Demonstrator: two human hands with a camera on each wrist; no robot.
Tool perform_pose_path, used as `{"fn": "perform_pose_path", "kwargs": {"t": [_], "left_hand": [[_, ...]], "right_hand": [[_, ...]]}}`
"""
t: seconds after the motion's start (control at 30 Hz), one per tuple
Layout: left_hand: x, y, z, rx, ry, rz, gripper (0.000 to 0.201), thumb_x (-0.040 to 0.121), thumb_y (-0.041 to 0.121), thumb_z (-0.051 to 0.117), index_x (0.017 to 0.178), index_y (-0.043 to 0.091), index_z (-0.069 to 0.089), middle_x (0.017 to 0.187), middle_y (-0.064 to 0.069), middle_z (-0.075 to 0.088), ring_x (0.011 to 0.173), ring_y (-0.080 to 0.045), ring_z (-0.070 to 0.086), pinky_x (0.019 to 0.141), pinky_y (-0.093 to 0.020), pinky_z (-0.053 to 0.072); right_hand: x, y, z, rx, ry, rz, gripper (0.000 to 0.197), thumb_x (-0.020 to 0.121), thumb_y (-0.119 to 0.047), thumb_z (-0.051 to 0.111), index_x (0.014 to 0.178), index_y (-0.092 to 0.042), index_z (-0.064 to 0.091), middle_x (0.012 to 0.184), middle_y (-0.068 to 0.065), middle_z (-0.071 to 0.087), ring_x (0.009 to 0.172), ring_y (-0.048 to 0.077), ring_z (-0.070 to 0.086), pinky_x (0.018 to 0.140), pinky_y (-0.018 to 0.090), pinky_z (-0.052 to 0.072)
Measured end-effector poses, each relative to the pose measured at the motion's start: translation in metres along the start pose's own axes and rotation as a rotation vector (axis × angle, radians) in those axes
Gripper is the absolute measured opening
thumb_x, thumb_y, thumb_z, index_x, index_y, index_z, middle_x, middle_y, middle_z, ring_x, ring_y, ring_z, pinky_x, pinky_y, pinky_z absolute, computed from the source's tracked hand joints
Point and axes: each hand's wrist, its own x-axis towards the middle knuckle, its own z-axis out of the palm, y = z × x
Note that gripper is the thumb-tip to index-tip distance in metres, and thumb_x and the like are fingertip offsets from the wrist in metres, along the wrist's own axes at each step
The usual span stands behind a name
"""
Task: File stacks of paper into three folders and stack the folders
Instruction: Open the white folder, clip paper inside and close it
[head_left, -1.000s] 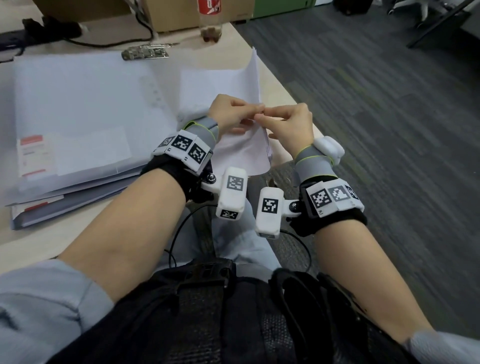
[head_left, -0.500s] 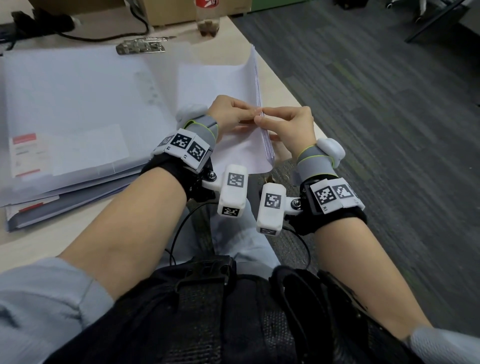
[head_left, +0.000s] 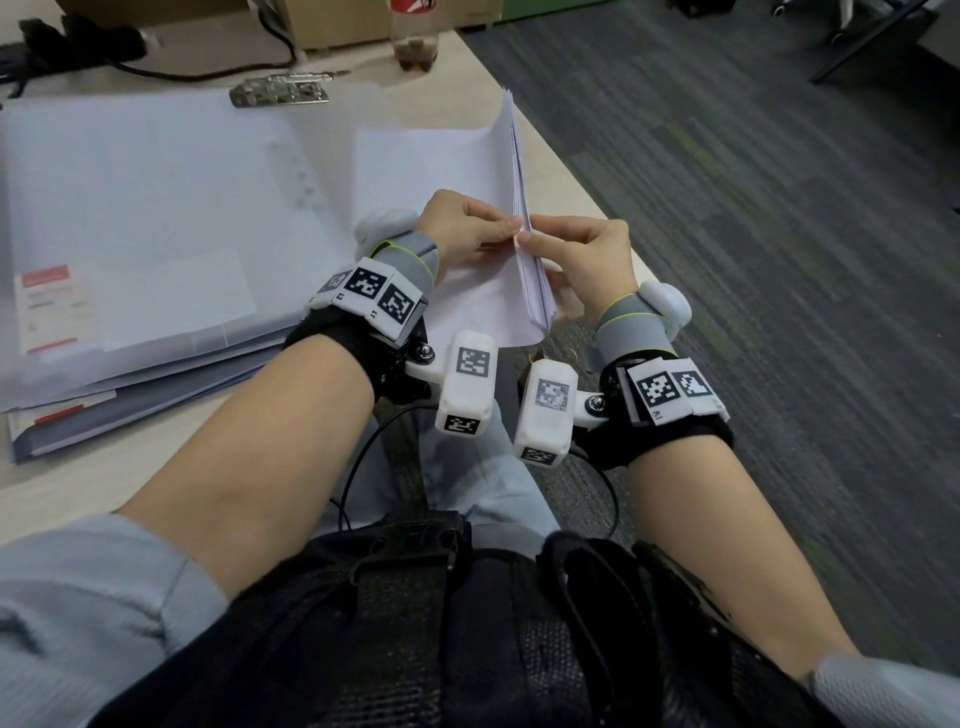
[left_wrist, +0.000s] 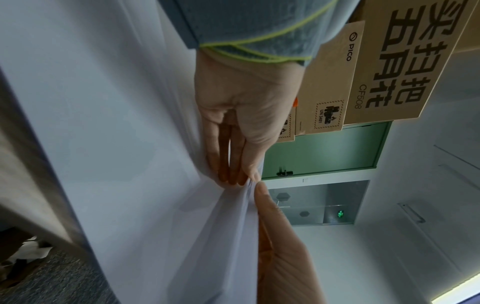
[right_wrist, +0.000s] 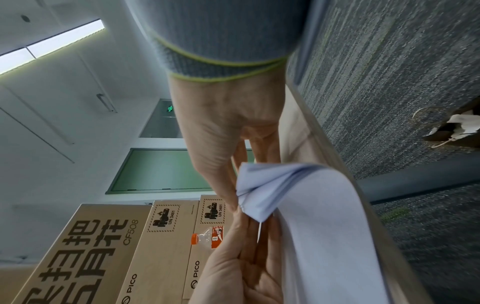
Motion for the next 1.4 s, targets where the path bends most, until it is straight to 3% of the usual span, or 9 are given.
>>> {"fn": "perform_pose_path", "kwargs": {"t": [0.17,0.43,0.53,0.67,0.87,1.0,1.1,1.23,1.4], "left_hand": [[0.004,0.005,0.004,0.114,0.116,0.005,0.026,0.078,0.011,0.07,0.085,-0.014,0.067,0.079,-0.017,0.062,0.074,-0.021,0.056,0.08,-0.035,0.055],[0.008,0.036,0.007,-0.035,0.232,0.084,0.024,0.073,-0.007,0.061,0.055,0.005,0.049,0.043,0.001,0.036,0.038,-0.009,0.044,0.062,-0.02,0.054],[0.006,0.051,0.009,-0.081,0.238,0.151,0.019,0.074,-0.005,0.062,0.058,0.002,0.054,0.048,-0.002,0.042,0.045,-0.012,0.05,0.063,-0.023,0.057],[0.0,0.07,0.017,-0.145,0.155,0.228,0.017,0.077,-0.006,0.061,0.06,-0.002,0.061,0.06,-0.01,0.058,0.058,-0.02,0.06,0.066,-0.028,0.059],[-0.01,0.081,0.02,-0.025,-0.142,0.219,0.02,0.09,0.011,0.054,0.077,0.014,0.067,0.072,0.008,0.073,0.083,-0.003,0.069,0.085,-0.025,0.054],[-0.003,0.077,0.002,-0.063,0.084,0.249,0.015,0.09,0.012,0.057,0.103,0.012,0.064,0.103,-0.003,0.067,0.099,-0.008,0.061,0.086,-0.025,0.051],[0.006,0.068,-0.012,0.007,0.303,0.219,0.048,0.089,0.015,0.06,0.133,0.006,0.046,0.129,-0.007,0.054,0.118,-0.015,0.052,0.095,-0.022,0.046],[0.007,0.063,-0.03,0.028,0.232,0.032,0.07,0.089,0.051,0.052,0.142,0.009,0.035,0.145,-0.003,0.041,0.131,-0.02,0.043,0.108,-0.035,0.038],[-0.011,0.075,-0.056,-0.193,0.273,0.251,0.017,0.099,0.026,0.044,0.108,0.018,0.055,0.102,0.003,0.065,0.093,-0.016,0.064,0.094,-0.042,0.052]], "right_hand": [[0.002,0.001,-0.002,-0.054,0.042,0.002,0.027,0.073,0.0,0.074,0.099,0.001,0.071,0.096,0.011,0.07,0.092,0.025,0.068,0.089,0.047,0.055],[0.009,-0.005,-0.013,-0.338,0.203,-0.06,0.016,0.082,-0.017,0.062,0.094,-0.017,0.075,0.096,-0.005,0.072,0.09,0.01,0.062,0.081,0.022,0.048],[0.005,-0.025,-0.012,-0.255,0.062,-0.133,0.034,0.082,-0.043,0.063,0.073,-0.012,0.071,0.07,-0.012,0.059,0.071,0.007,0.05,0.07,0.022,0.041],[0.006,-0.044,-0.008,-0.424,-0.067,-0.155,0.04,0.065,-0.038,0.073,0.1,-0.02,0.067,0.096,0.0,0.069,0.089,0.017,0.064,0.074,0.031,0.051],[0.005,-0.048,-0.017,-0.664,0.268,-0.202,0.034,0.083,-0.013,0.049,0.115,-0.003,0.055,0.114,0.018,0.061,0.104,0.037,0.055,0.07,0.029,0.034],[-0.004,-0.055,-0.023,-0.563,0.469,-0.231,0.034,0.084,-0.007,0.045,0.117,-0.004,0.051,0.112,0.019,0.062,0.1,0.038,0.055,0.072,0.032,0.036],[-0.009,-0.064,-0.022,-0.445,0.589,-0.362,0.039,0.083,-0.003,0.044,0.122,-0.004,0.05,0.104,0.017,0.065,0.087,0.033,0.055,0.067,0.028,0.03],[-0.015,-0.077,-0.011,-0.229,0.59,-0.561,0.042,0.081,0.002,0.044,0.123,0.002,0.05,0.087,-0.001,0.061,0.07,0.01,0.048,0.061,0.013,0.035],[-0.019,-0.087,0.01,-0.052,0.467,-0.654,0.043,0.078,0.009,0.045,0.121,0.01,0.046,0.084,-0.017,0.054,0.07,-0.017,0.053,0.068,0.003,0.04]]}}
